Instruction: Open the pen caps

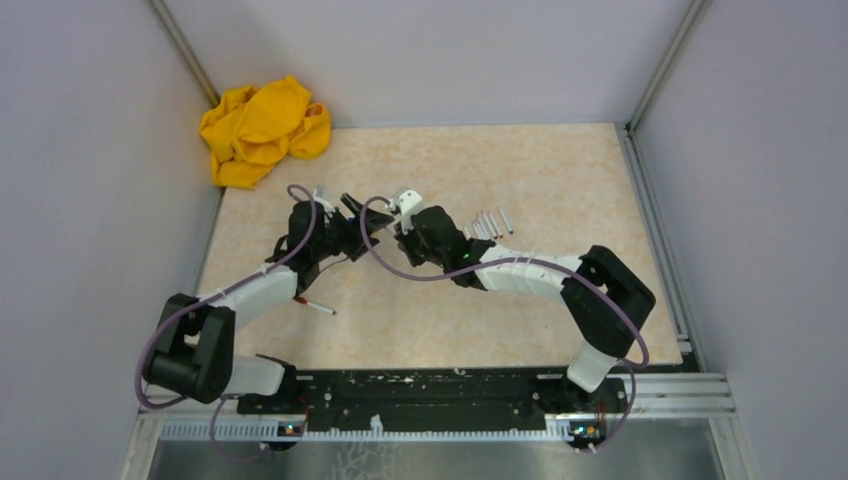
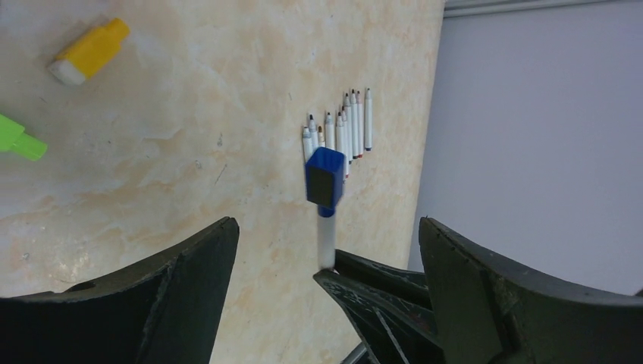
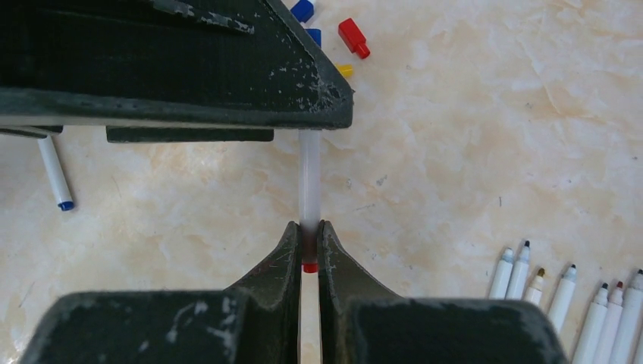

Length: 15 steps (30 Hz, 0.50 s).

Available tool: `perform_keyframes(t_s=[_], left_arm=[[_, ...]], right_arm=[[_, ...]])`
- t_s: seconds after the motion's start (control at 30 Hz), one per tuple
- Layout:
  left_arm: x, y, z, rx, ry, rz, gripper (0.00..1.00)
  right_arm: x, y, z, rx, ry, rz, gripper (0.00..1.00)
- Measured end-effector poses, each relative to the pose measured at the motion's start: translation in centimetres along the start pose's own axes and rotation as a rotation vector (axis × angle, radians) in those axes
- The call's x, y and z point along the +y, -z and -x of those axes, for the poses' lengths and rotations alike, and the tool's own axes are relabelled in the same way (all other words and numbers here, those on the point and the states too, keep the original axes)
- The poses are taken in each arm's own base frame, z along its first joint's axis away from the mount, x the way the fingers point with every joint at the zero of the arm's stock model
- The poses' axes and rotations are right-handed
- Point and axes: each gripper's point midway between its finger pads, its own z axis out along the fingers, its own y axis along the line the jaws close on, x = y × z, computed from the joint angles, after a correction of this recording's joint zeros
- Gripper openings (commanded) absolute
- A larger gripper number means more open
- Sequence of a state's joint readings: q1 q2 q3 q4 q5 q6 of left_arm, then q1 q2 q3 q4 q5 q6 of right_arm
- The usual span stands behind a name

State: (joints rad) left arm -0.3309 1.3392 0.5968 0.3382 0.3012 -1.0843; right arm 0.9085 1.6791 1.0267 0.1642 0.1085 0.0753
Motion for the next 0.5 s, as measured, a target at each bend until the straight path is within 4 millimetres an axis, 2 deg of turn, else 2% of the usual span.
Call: perform_keyframes(t_s=[0.3, 0.5], left_arm=[[0.7, -1.8, 0.5, -0.037, -0.004, 0.023, 0.76], [0.8, -3.4, 0.0, -0.023, 0.008, 0.017, 0.54]], right_arm=[[-0.9, 1.3, -0.6, 0.003, -0.013, -0.012, 0.00], [-1.1, 1.5, -1.3, 0.016, -0.022, -0.014, 0.00]])
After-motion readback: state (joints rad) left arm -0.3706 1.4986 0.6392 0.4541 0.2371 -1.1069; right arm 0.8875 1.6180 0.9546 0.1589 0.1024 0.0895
